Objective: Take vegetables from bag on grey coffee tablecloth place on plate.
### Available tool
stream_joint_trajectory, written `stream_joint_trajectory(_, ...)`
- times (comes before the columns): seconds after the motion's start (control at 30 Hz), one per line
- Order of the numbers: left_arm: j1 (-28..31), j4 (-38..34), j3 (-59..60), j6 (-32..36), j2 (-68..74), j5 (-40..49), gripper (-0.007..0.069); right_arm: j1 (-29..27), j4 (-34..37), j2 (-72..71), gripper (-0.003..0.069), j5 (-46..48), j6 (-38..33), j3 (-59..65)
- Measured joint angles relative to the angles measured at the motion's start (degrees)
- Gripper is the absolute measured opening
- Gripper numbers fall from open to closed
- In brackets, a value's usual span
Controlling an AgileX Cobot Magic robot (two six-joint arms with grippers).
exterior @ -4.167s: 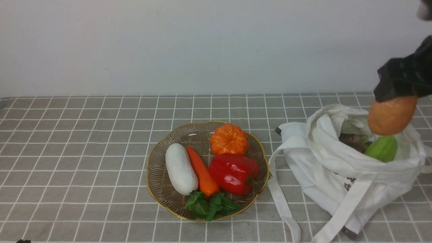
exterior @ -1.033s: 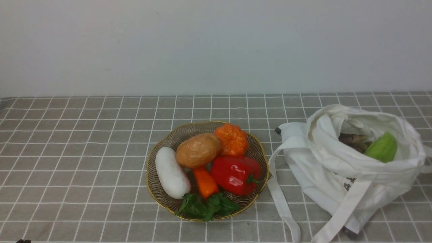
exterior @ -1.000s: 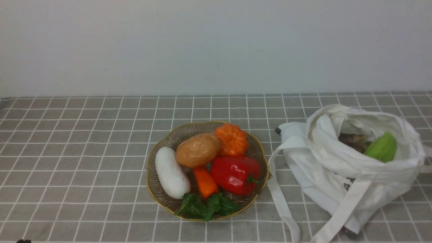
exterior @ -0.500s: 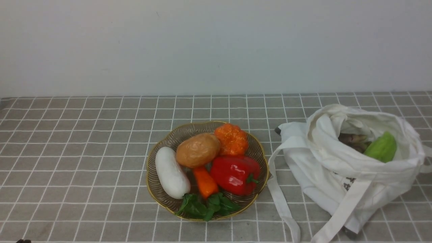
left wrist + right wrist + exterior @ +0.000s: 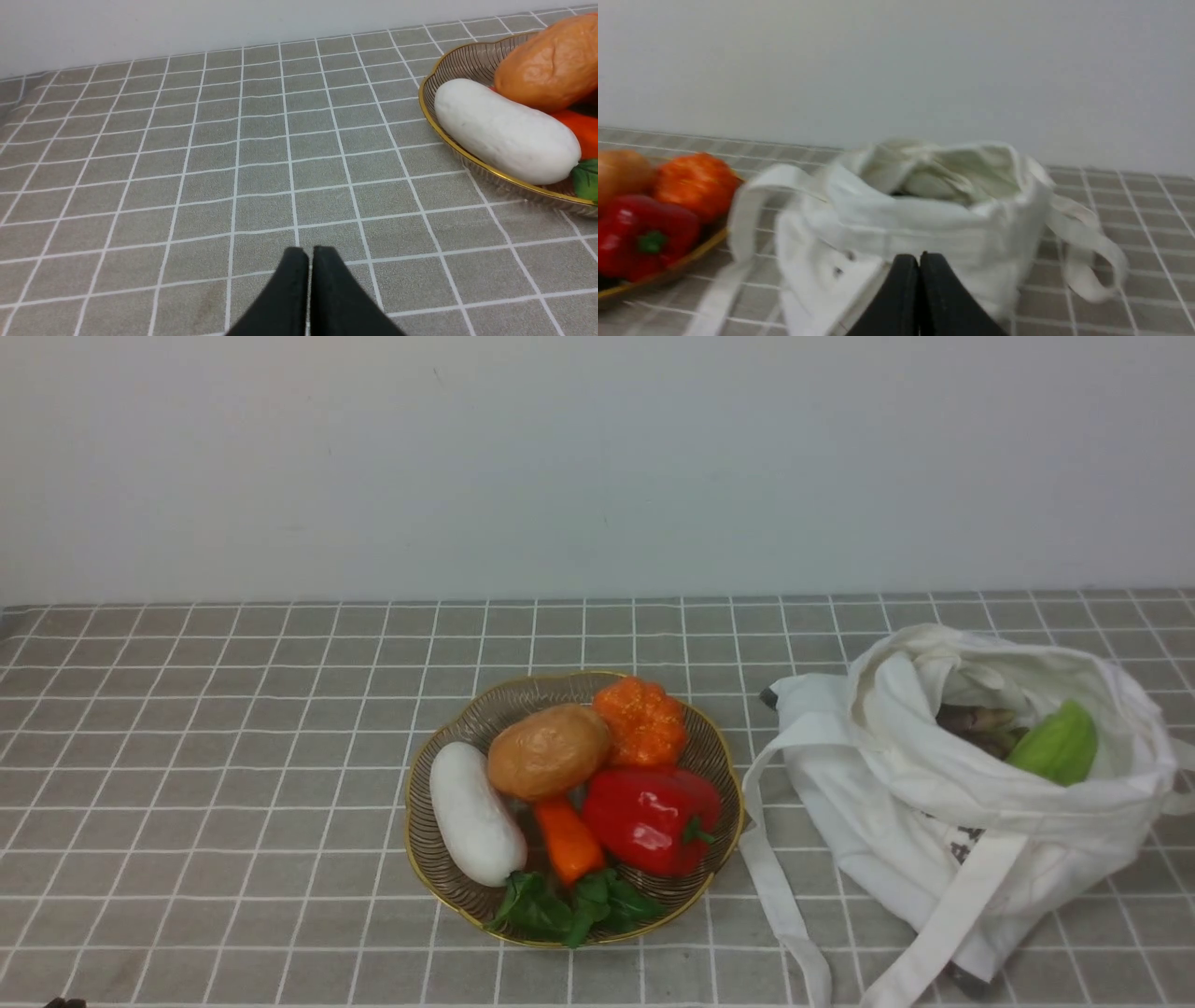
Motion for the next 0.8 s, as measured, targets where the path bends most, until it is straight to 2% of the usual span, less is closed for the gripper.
stream_joint_trajectory(0.13,0.0,0.0,0.0,0.0,0.0,0.0,-0.0005,-7.3,-0.1,0.0,-0.0015,2.7,0.0,1.3)
stream_joint_trajectory(0.2,0.0,0.0,0.0,0.0,0.0,0.0,-0.0005,-8.1,-0.2,0.0,-0.0015,3.0,0.0,1.2)
stream_joint_trajectory(0.8,0.0,0.0,0.0,0.0,0.0,0.0,-0.0005,-8.3,1.7,0.0,-0.0015,3.5,0.0,1.1)
